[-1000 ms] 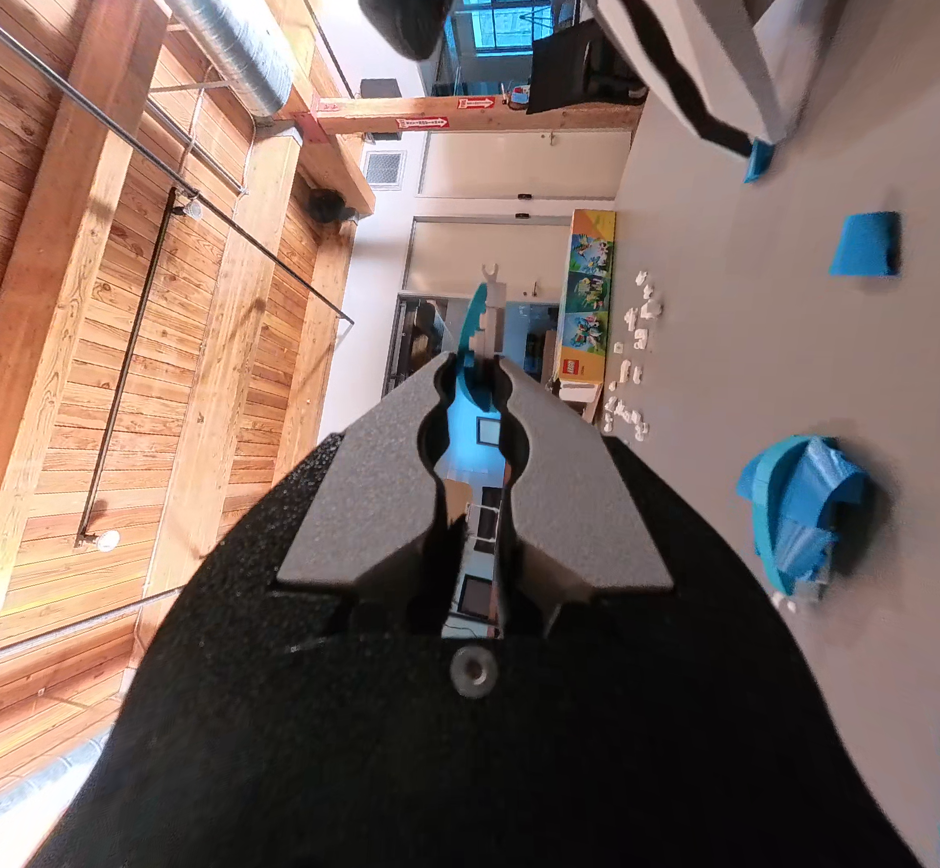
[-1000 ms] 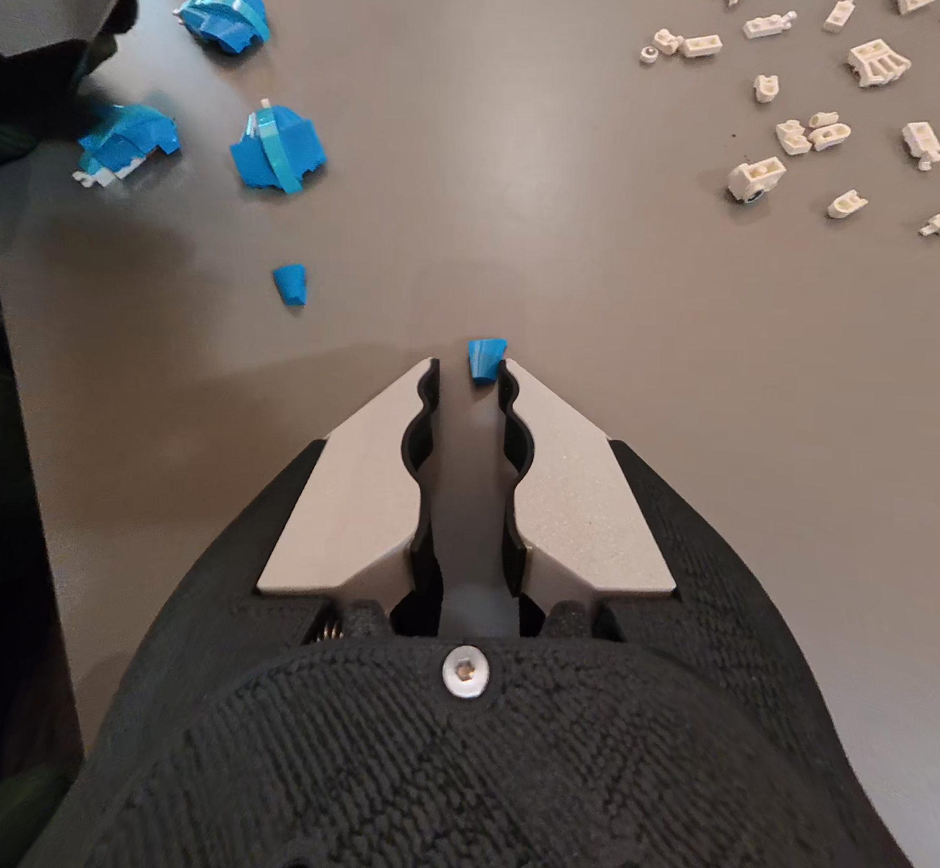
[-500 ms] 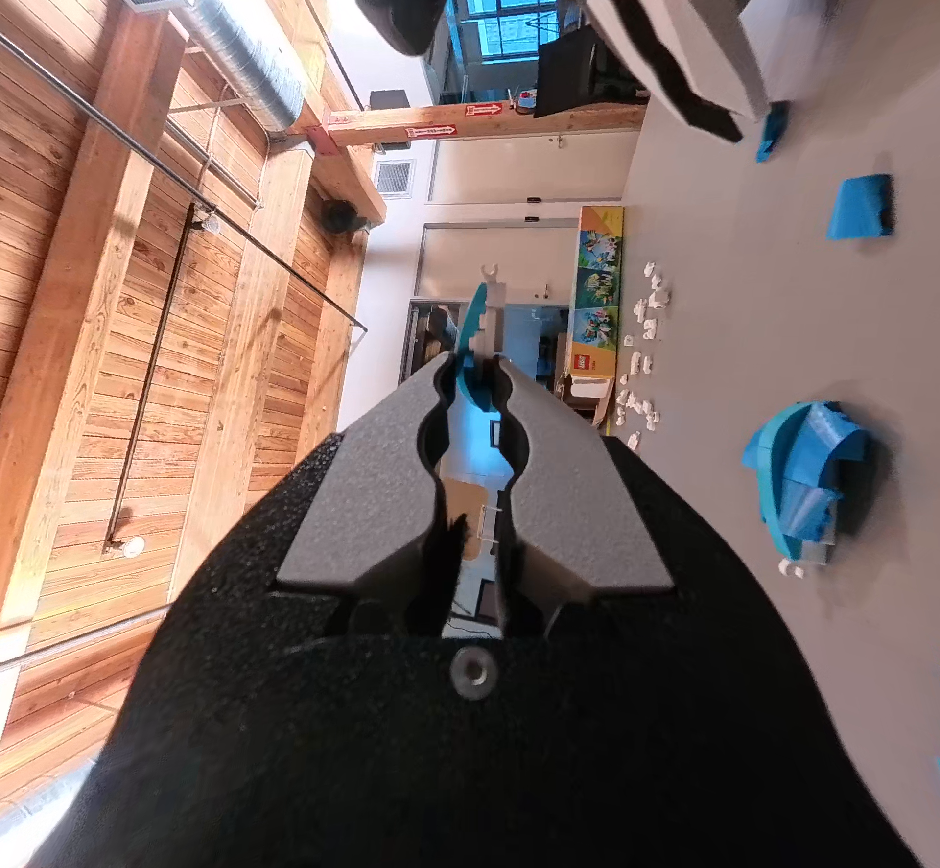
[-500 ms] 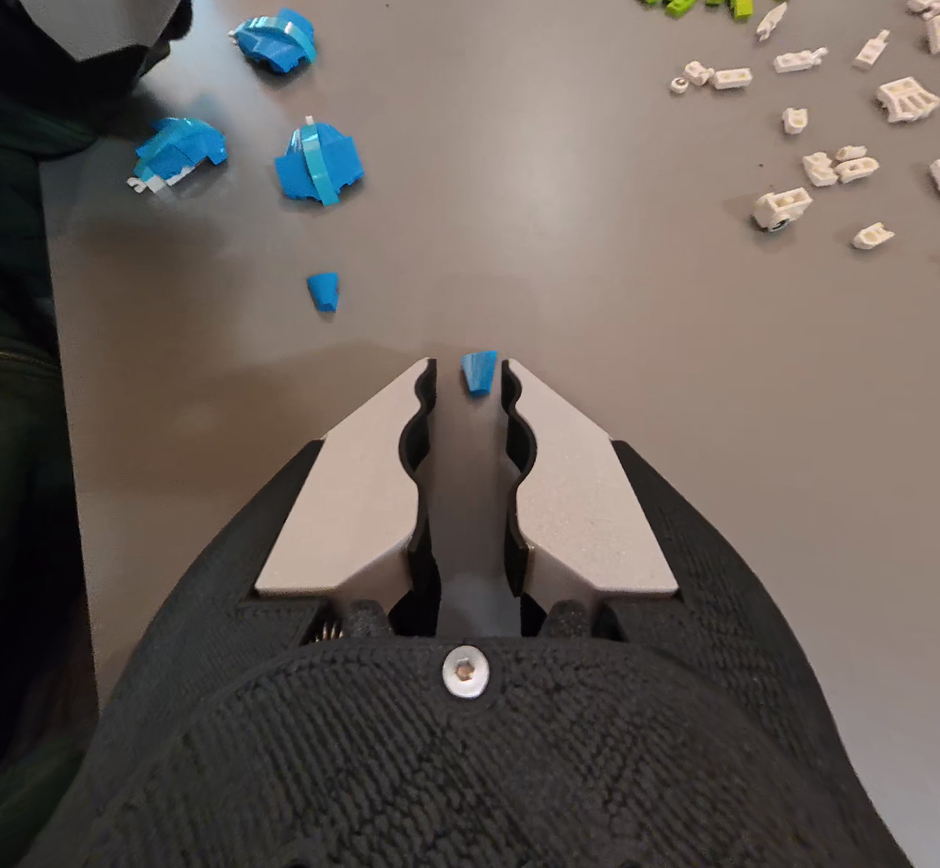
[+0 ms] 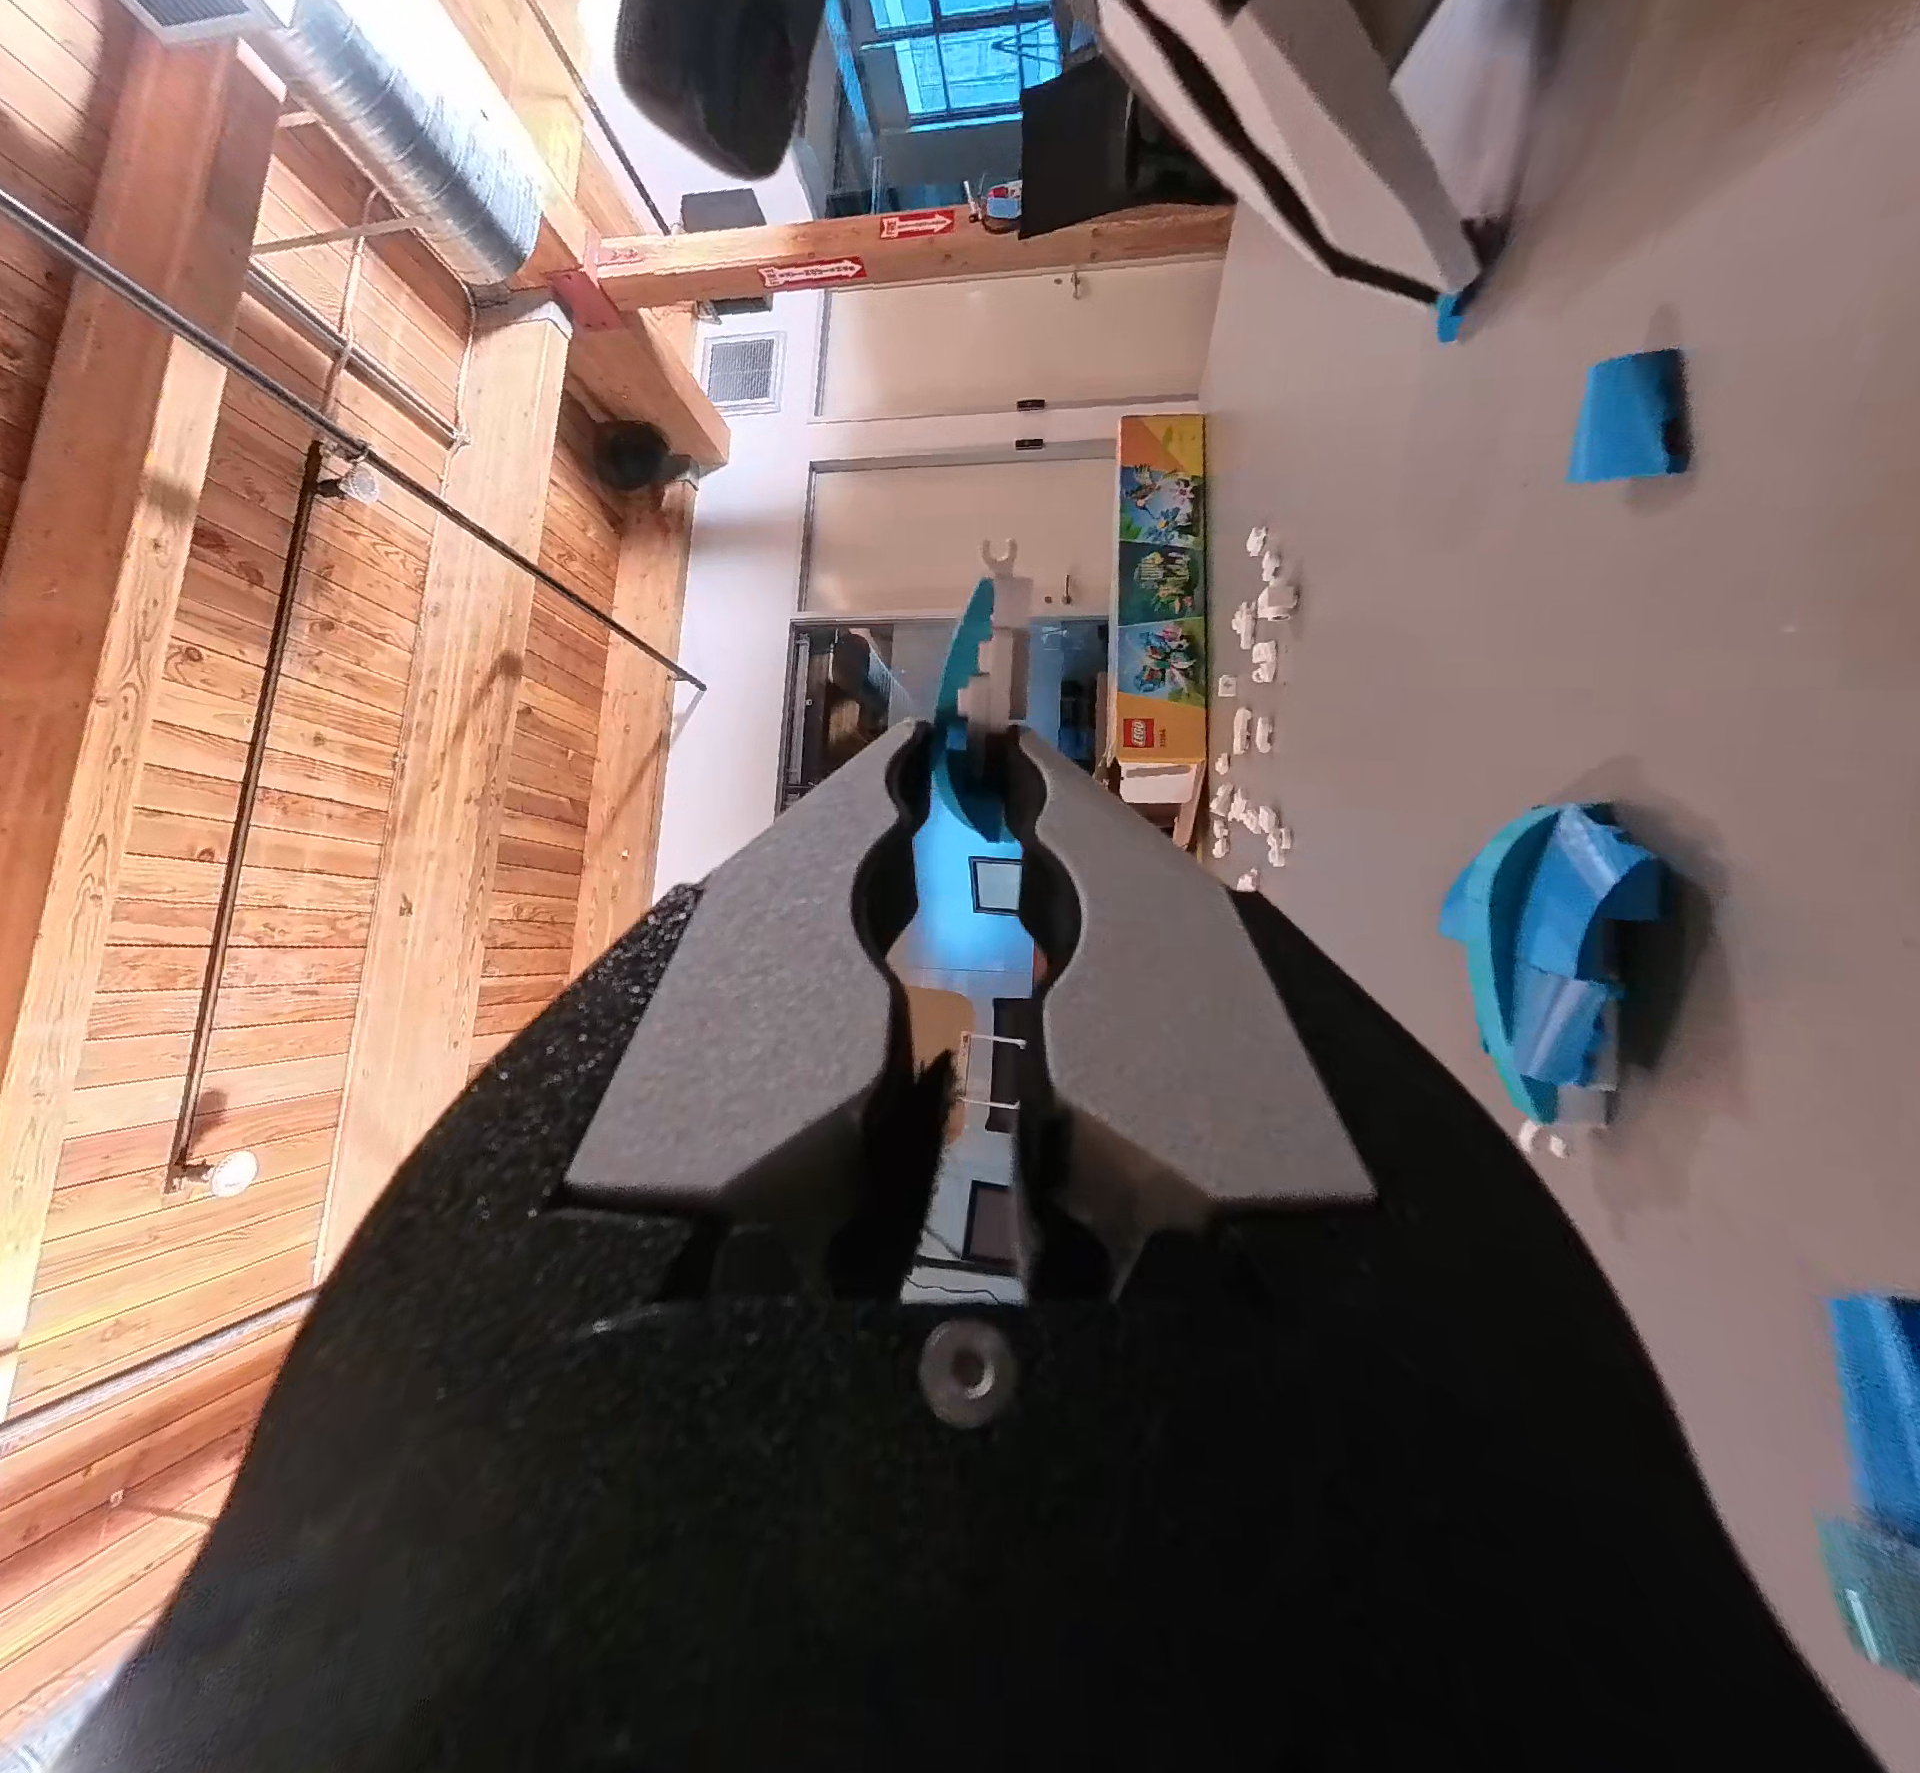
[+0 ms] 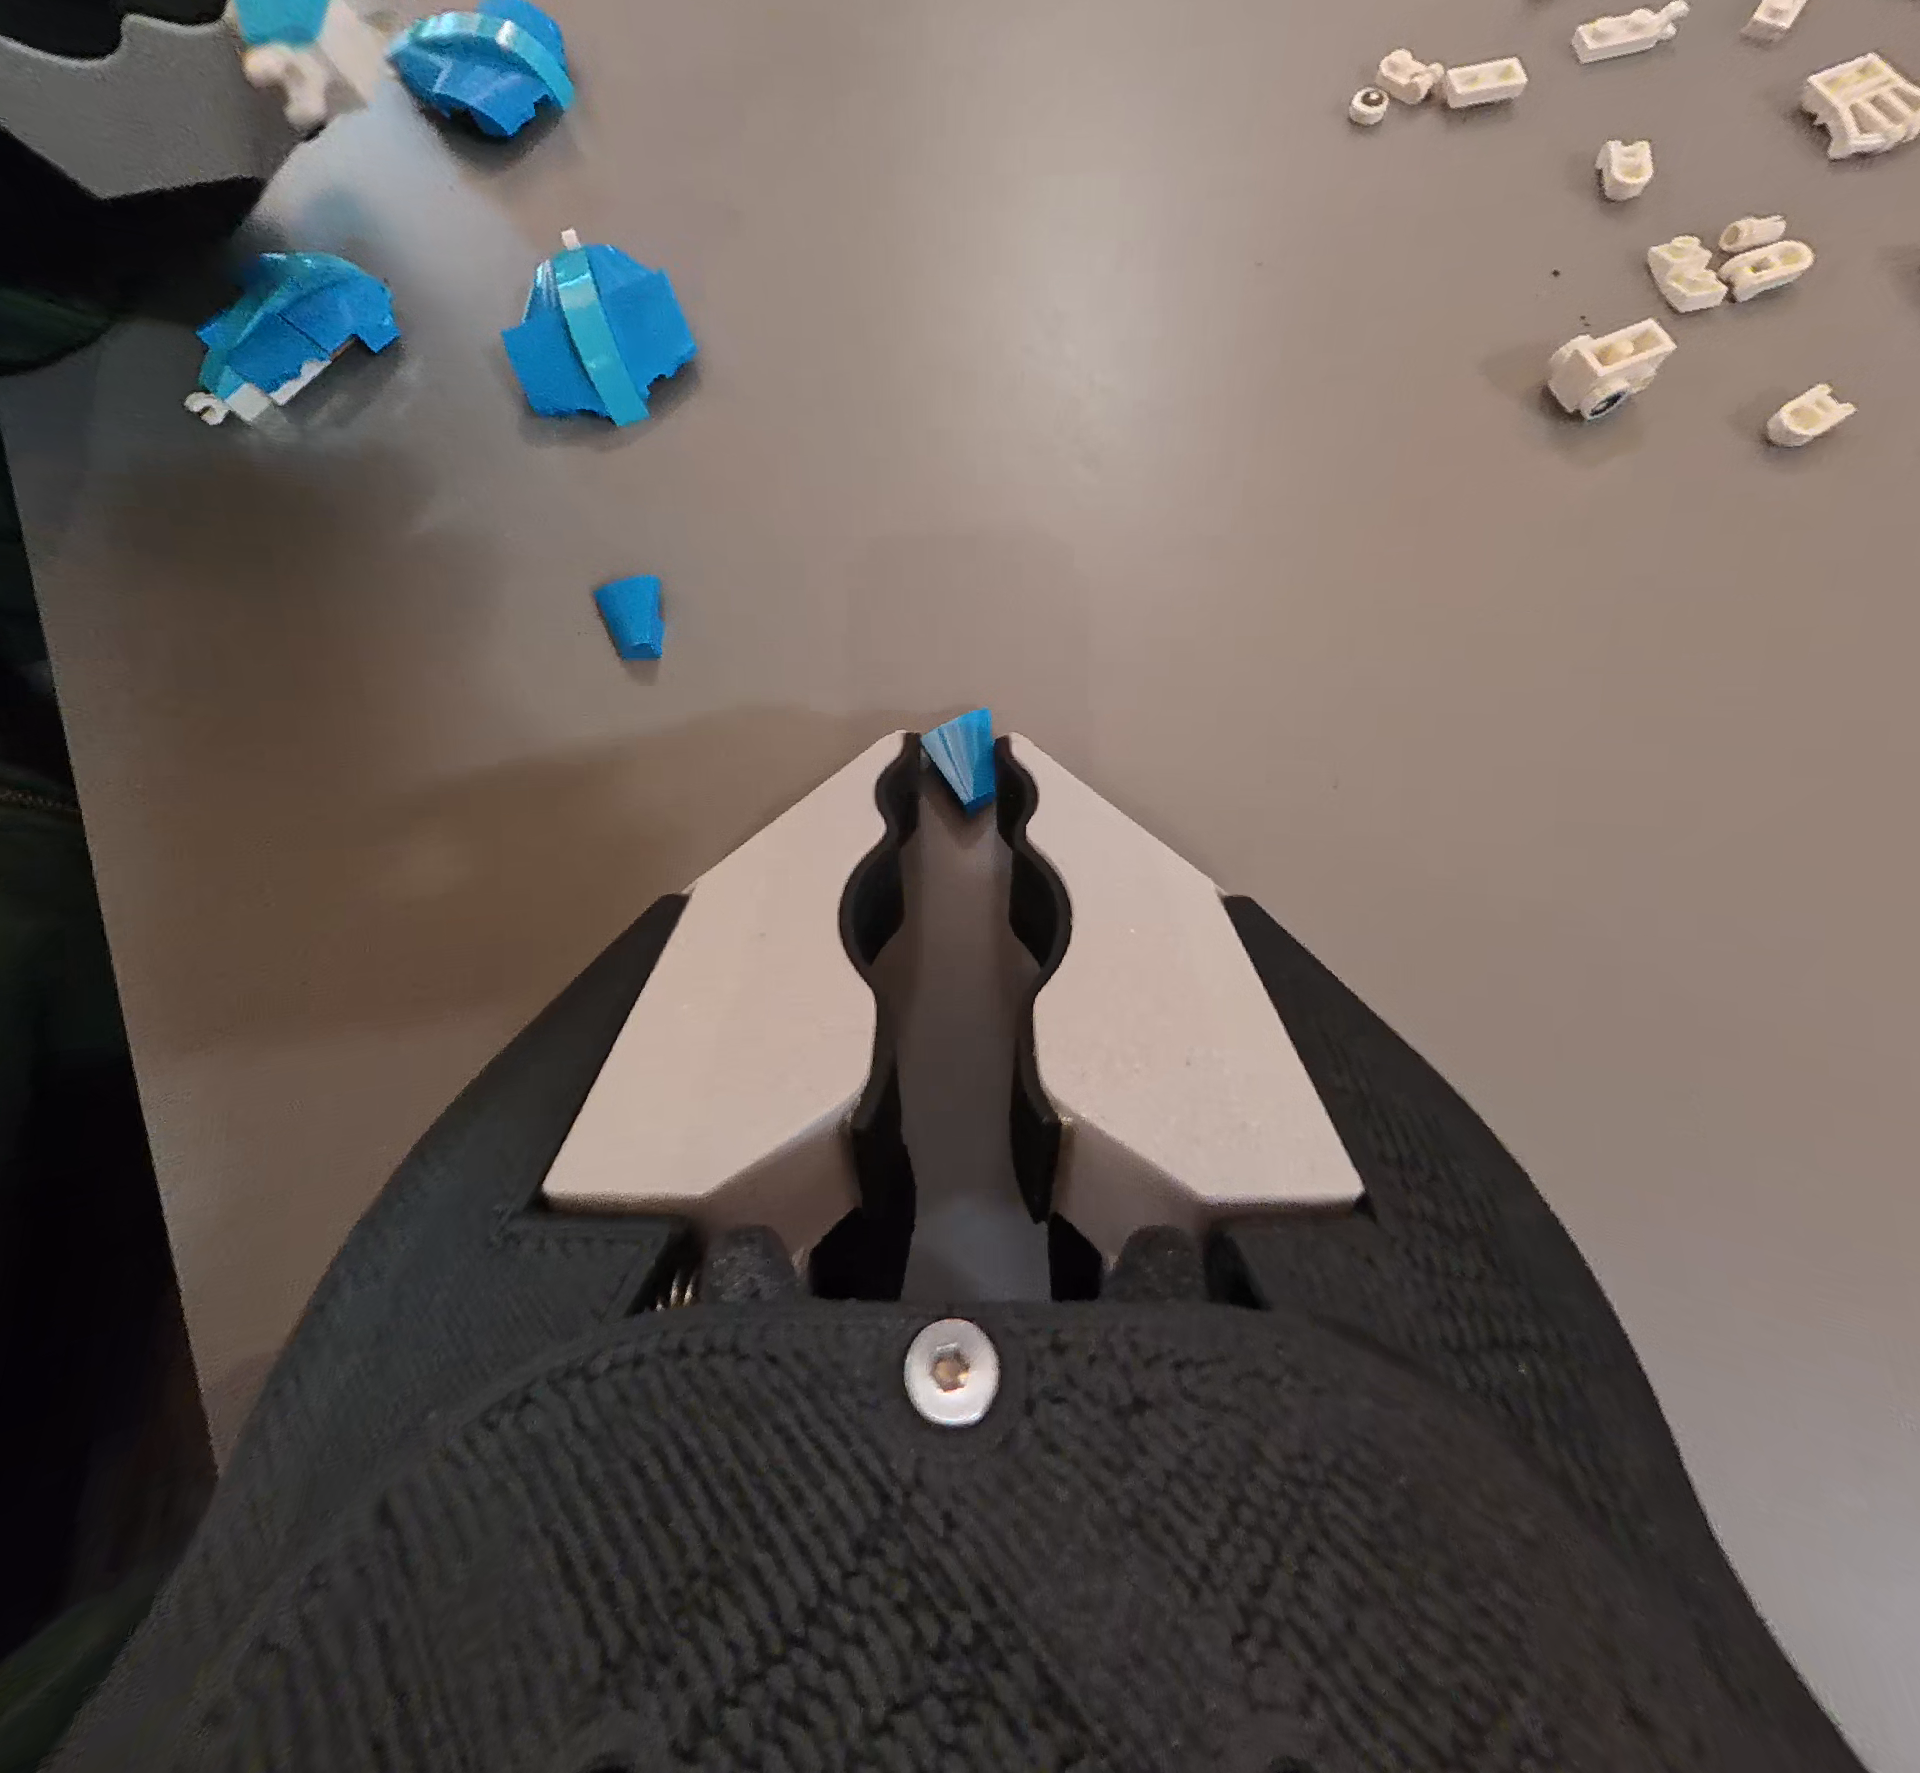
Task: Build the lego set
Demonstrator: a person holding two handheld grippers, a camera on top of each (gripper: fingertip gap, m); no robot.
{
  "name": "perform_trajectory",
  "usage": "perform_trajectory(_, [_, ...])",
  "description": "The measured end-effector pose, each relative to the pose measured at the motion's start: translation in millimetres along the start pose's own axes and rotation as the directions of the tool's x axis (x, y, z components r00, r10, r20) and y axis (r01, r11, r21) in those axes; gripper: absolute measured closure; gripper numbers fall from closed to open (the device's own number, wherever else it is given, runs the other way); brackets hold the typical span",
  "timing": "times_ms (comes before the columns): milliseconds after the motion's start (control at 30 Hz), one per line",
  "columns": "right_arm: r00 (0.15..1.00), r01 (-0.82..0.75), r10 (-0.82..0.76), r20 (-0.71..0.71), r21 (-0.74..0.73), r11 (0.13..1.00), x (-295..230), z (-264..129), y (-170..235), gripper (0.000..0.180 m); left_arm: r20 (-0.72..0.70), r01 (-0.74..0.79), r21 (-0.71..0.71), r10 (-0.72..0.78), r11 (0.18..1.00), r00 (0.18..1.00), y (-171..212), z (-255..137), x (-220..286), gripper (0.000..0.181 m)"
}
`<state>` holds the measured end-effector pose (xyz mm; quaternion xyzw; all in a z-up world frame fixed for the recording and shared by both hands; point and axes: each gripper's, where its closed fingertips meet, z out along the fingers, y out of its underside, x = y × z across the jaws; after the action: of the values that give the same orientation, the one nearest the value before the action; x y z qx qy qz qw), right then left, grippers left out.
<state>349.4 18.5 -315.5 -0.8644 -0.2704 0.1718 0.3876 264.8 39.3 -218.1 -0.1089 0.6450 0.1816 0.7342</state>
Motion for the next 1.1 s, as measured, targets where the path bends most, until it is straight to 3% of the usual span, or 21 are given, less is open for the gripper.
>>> perform_trajectory(300, [0.998,-0.048,0.047,-0.049,-0.033,0.998,-3.8,7.4,-7.5,0.167,-0.035,0.037,-0.014,-0.038,0.999,0.999,3.3,1.3,4.2,0.170])
perform_trajectory(367, [0.998,-0.026,0.026,-0.050,-0.004,1.000,-4.4,5.2,-12.7,0.151,-0.057,0.092,-0.011,-0.092,0.996,0.994,3.8,2.0,5.1,0.170])
perform_trajectory(433, [0.998,0.058,-0.057,-0.009,0.136,0.989,-16.5,-5.1,-37.8,0.143,-0.093,0.229,0.033,-0.225,0.973,0.970,-2.1,1.9,2.1,0.170])
perform_trajectory(500, [0.980,0.163,-0.192,0.055,0.333,0.929,-43.8,-22.3,-71.5,0.136,-0.173,0.485,0.129,-0.462,0.865,0.870,-16.7,-0.6,-8.9,0.170])
perform_trajectory(600, [0.936,0.188,-0.316,0.157,0.535,0.823,-81.5,-46.0,-104.9,0.136,-0.341,0.830,0.277,-0.758,0.484,0.555,-33.4,-11.0,-45.9,0.170])
perform_trajectory(667, [0.909,0.168,-0.366,0.197,0.630,0.758,-99.2,-58.3,-120.4,0.141,-0.455,0.915,0.323,-0.808,0.242,0.374,-38.7,-19.0,-66.4,0.170])
perform_trajectory(767, [0.880,0.185,-0.435,0.190,0.707,0.682,-117.9,-68.9,-133.9,0.151,-0.566,0.938,0.346,-0.793,0.018,0.224,-43.3,-29.2,-83.6,0.170])
perform_trajectory(867, [0.859,0.220,-0.482,0.173,0.725,0.653,-127.8,-72.2,-137.8,0.165,-0.632,0.934,0.343,-0.761,-0.101,0.149,-46.7,-35.7,-90.6,0.170])
perform_trajectory(1100, [0.845,0.244,-0.503,0.181,0.707,0.664,-129.4,-74.2,-134.9,0.174,-0.682,0.947,0.278,-0.727,-0.163,0.075,-52.1,-34.5,-82.6,0.170])
